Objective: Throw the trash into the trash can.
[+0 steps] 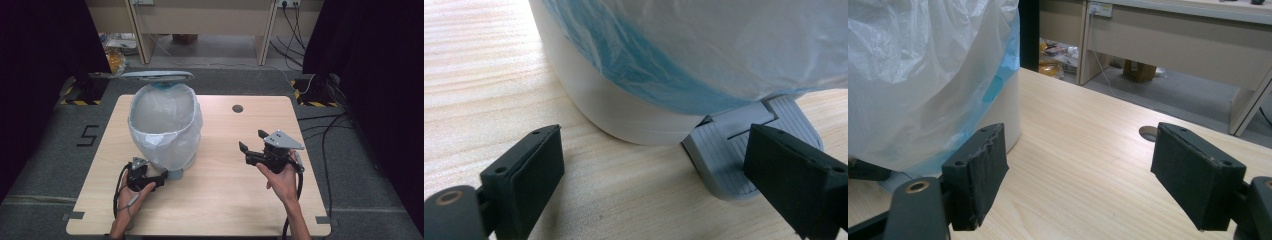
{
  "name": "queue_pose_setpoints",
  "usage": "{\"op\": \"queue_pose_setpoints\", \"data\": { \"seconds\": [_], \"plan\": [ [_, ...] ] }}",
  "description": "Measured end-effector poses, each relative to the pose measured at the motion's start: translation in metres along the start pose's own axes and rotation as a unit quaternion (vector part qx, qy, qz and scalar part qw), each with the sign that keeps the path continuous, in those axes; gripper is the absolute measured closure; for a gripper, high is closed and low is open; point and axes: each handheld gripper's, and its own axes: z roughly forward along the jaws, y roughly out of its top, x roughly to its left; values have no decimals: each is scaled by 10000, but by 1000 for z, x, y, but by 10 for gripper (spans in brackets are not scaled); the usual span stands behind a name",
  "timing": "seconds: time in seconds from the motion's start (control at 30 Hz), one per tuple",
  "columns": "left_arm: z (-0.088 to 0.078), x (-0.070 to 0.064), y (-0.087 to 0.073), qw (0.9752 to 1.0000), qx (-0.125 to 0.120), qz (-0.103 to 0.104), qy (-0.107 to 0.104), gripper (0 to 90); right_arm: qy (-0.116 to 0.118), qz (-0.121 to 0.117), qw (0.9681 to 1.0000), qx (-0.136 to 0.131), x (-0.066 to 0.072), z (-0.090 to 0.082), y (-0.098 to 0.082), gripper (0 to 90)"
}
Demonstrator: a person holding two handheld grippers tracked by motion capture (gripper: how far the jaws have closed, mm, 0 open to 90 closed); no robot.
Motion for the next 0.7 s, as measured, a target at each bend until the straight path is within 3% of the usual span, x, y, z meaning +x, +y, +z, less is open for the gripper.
{"op": "queue_pose_setpoints", "data": {
  "seconds": [0.27,0.7],
  "plan": [
    [0,0,0,10000,4,-1,3,85,9,112,9999,-47,-1,-1,-17,222],
    [0,0,0,10000,-1,-1,-1,85,3,161,9996,239,-2,1,-45,220]
  ]
}}
